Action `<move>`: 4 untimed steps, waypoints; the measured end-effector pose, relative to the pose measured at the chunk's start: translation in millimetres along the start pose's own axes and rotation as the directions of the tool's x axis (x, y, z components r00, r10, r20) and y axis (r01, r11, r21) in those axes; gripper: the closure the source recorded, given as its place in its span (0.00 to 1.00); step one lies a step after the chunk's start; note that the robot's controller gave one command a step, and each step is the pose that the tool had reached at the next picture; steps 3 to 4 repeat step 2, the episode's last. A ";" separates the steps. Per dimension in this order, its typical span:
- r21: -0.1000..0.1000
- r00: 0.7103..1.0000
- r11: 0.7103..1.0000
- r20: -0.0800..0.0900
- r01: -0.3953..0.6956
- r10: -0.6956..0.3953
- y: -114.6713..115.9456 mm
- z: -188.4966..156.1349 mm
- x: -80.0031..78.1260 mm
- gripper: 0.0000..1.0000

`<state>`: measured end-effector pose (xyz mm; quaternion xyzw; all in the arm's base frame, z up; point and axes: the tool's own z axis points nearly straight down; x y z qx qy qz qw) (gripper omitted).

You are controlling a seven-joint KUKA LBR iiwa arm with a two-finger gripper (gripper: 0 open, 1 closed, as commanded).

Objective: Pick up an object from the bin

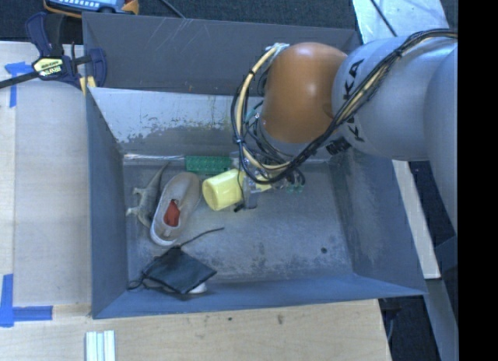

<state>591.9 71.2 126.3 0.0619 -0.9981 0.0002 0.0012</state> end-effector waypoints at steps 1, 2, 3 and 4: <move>0.000 0.984 0.985 0.007 0.175 -0.175 8.7 -18.0 13.5 1.00; -0.001 0.989 0.989 0.000 0.150 -0.150 7.3 -74.2 14.6 1.00; -0.001 0.989 0.989 0.000 0.150 -0.150 7.3 -74.2 14.6 1.00; -0.001 0.989 0.989 0.000 0.150 -0.150 7.3 -74.2 14.6 1.00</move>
Offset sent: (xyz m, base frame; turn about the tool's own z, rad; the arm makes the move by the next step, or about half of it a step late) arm -0.0099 0.0060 0.1490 -0.0772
